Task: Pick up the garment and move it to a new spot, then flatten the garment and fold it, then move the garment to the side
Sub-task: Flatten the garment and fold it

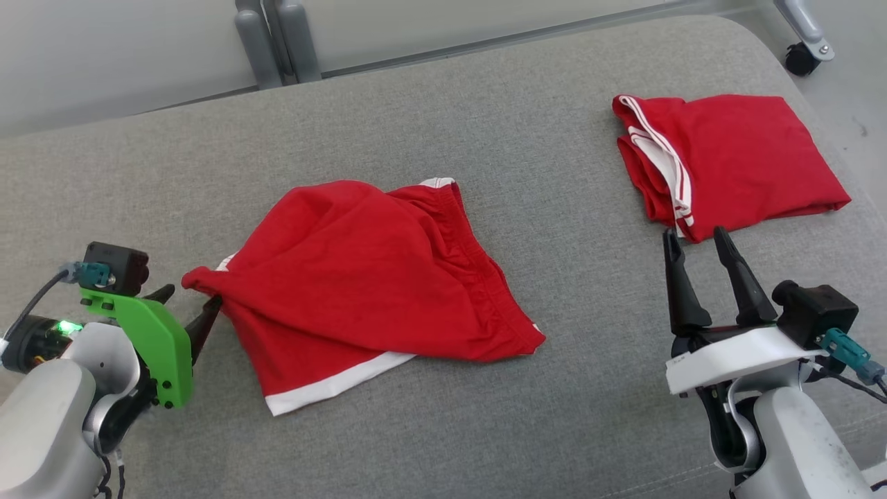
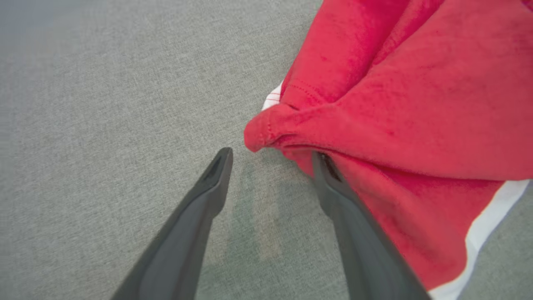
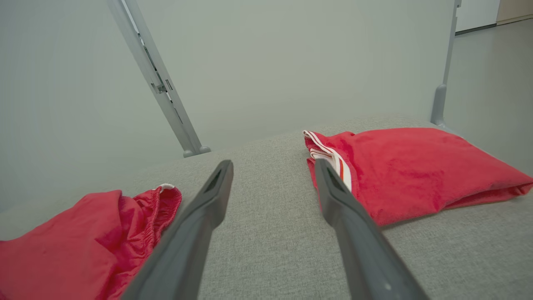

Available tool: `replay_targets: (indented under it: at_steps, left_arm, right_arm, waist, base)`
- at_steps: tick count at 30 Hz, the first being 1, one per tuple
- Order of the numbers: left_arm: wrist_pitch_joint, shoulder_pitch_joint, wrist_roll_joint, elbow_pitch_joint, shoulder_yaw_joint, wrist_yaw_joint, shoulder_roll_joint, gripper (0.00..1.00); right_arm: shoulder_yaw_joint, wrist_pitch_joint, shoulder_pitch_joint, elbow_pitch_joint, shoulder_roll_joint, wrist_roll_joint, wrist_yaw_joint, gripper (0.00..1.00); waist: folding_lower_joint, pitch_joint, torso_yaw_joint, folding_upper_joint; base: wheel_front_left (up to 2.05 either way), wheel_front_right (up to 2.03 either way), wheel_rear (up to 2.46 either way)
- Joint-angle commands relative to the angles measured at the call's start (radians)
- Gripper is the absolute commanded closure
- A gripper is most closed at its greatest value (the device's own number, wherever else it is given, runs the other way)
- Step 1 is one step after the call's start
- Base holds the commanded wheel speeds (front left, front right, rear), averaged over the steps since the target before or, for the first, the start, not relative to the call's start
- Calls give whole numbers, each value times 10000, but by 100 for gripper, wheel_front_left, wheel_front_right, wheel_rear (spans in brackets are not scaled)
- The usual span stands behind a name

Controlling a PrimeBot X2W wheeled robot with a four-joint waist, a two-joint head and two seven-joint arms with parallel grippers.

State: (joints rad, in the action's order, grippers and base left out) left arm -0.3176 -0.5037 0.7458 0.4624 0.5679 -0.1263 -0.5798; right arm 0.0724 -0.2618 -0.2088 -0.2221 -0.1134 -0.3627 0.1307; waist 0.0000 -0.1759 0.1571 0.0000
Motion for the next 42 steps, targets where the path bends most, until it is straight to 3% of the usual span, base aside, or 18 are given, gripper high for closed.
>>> replay_targets:
  at_steps: [1, 6, 10, 16, 19, 25, 32, 36, 42]
  left_arm:
    - [296, 158, -104, -80, -42, 61, -110, 0]
    - [1539, 874, -461, -831, -291, 781, -203, 0]
    - [2902, 1719, -804, -1690, -720, 1870, -117, 0]
    - [4895, 3139, -1037, -2985, -1122, 3102, 605, 0]
    - [5436, 3730, -1154, -3415, -1078, 3438, 989, 0]
    - [5771, 4413, -1342, -3933, -1279, 3711, 1669, 0]
    - [5825, 4620, -1657, -3936, -1273, 3359, 2035, 0]
    - [5830, 4456, -1699, -3859, -1316, 3170, 2157, 0]
    - [5826, 4237, -1833, -3675, -1251, 2938, 2396, 0]
  right_arm:
    - [66, -40, 122, -67, -40, 25, -1, 0]
    - [173, -40, 299, -154, -82, -53, -1, 0]
    - [166, -40, 524, -220, -106, -113, -1, 0]
    - [61, -40, 899, -208, -135, -122, -1, 0]
    - [25, -40, 1096, -211, -111, -69, -1, 0]
    - [36, -39, 1360, -218, -162, 11, -1, 0]
    - [395, 442, 1278, -343, -394, -64, -1, 0]
    - [977, 1487, 951, -618, -685, -305, -1, 0]
    - [1889, 3900, 76, -1352, -1261, -973, -1, 0]
  waist:
    - [0, 265, -164, 0]
    - [0, 721, -515, 0]
    - [0, 1102, -878, 0]
    - [0, 1490, -1386, 0]
    - [0, 1673, -1591, 0]
    - [0, 1789, -1941, 0]
    - [0, 1780, -2415, 0]
    - [0, 1707, -2673, 0]
    - [0, 1537, -3119, 0]
  base:
    - [0, 0, 0]
    - [0, 0, 0]
    - [0, 0, 0]
    - [0, 0, 0]
    - [0, 0, 0]
    - [0, 0, 0]
    - [0, 0, 0]
    - [0, 0, 0]
    - [0, 0, 0]
